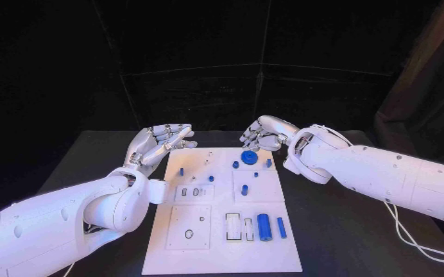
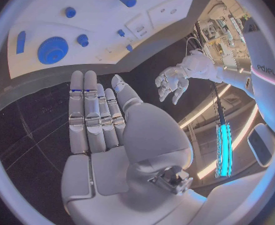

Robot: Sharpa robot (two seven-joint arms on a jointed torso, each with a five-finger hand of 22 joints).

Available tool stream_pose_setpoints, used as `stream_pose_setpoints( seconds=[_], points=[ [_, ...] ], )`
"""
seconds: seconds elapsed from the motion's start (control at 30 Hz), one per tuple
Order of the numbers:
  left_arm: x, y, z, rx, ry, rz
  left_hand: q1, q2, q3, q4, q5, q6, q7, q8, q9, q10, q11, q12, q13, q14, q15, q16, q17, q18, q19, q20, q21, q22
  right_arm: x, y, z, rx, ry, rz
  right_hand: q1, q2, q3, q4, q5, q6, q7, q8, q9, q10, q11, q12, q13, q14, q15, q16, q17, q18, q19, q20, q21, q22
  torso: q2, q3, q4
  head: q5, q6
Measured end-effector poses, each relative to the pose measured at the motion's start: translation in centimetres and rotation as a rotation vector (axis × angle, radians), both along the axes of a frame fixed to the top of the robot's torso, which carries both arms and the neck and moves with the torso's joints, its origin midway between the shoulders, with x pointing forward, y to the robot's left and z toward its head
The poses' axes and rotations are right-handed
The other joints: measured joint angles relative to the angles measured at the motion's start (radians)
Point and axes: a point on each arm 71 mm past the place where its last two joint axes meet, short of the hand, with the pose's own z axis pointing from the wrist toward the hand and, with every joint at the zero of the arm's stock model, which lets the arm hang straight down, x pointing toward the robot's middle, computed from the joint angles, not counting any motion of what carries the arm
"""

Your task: Assemble the parts on the task board

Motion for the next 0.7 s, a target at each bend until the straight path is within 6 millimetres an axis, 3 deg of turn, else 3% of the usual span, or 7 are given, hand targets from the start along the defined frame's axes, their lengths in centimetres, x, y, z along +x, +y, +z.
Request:
stream_pose_setpoints(
  seconds=[0.07,0.1,0.17,0.33,0.7],
  points=[
    [-0.2,-0.4,0.1,-0.014,0.003,-0.024,0.0,0.0,0.0,0.0,0.0,0.0,0.0,0.0,0.0,0.004,-0.004,0.0,-0.001,0.0,0.0,-0.002,0.001,0.0,0.0,0.0,-0.006,-0.002,0.2,0.6,-0.2,-0.074,-0.017,0.009,-0.006,-0.007,0.003,0.001,-0.002,0.007,-0.006,-0.009,0.0,0.007,-0.007,-0.003,0.0,0.037,-0.01,0.023,0.016,0.0,0.026,-0.011,0.034,0.016,0.009,-0.0028,0.0035,-0.003,0.0],
    [-0.3,-0.5,0.2,-0.019,0.004,-0.032,0.0,0.001,0.0,0.0,0.0,0.0,0.0,0.0,0.0,0.004,-0.004,0.0,-0.001,0.0,0.0,-0.002,0.001,0.0,0.0,0.0,-0.006,-0.002,0.2,0.8,-0.3,-0.103,-0.024,0.013,-0.015,-0.025,0.014,0.0,-0.013,0.021,-0.015,-0.022,0.0,0.024,-0.017,-0.015,0.001,0.081,-0.03,0.077,0.058,0.0,0.073,-0.034,0.104,0.053,0.014,-0.0038,0.0049,-0.004,0.0],
    [-0.4,-0.7,0.2,-0.03,0.007,-0.049,-0.004,0.005,0.0,-0.006,0.0,0.0,0.0,0.0,0.0,0.004,-0.004,-0.005,-0.001,0.0,0.0,-0.006,0.001,0.0,0.0,0.0,-0.006,-0.003,0.3,1.3,-0.4,-0.155,-0.036,0.02,-0.024,-0.034,0.021,0.001,-0.018,0.025,-0.018,-0.029,0.0,0.028,-0.021,-0.019,0.001,0.1,-0.041,0.141,0.104,0.0,0.096,-0.048,0.165,0.085,0.022,-0.006,0.0078,-0.005,0.0],
    [-0.5,-1.1,0.3,-0.047,0.014,-0.074,-0.004,0.005,0.0,-0.006,0.0,0.004,0.004,-0.008,-0.001,0.007,0.0,-0.01,-0.001,0.0,0.0,-0.01,0.004,0.0,0.0,0.0,-0.011,-0.006,0.4,2.3,-0.7,-0.274,-0.067,0.038,-0.029,-0.039,0.029,0.002,-0.018,0.02,-0.022,-0.029,0.0,0.013,-0.024,-0.019,0.001,0.102,-0.043,0.203,0.148,0.0,0.096,-0.048,0.209,0.11,0.041,-0.0101,0.0132,-0.011,0.001],
    [-0.4,-1.3,0.2,-0.061,0.023,-0.094,-0.004,0.005,0.0,-0.011,0.0,0.004,0.004,-0.012,-0.002,0.007,0.0,-0.016,-0.001,0.0,0.0,-0.014,0.006,0.0,0.0,0.0,-0.014,-0.009,0.5,3.0,-1.0,-0.392,-0.085,0.055,-0.039,-0.05,0.074,0.0,-0.021,0.017,-0.025,-0.029,0.0,0.008,-0.026,-0.019,0.001,0.102,-0.043,0.386,0.268,0.0,0.092,-0.052,0.339,0.187,0.064,-0.0143,0.0198,-0.017,0.002]
  ],
)
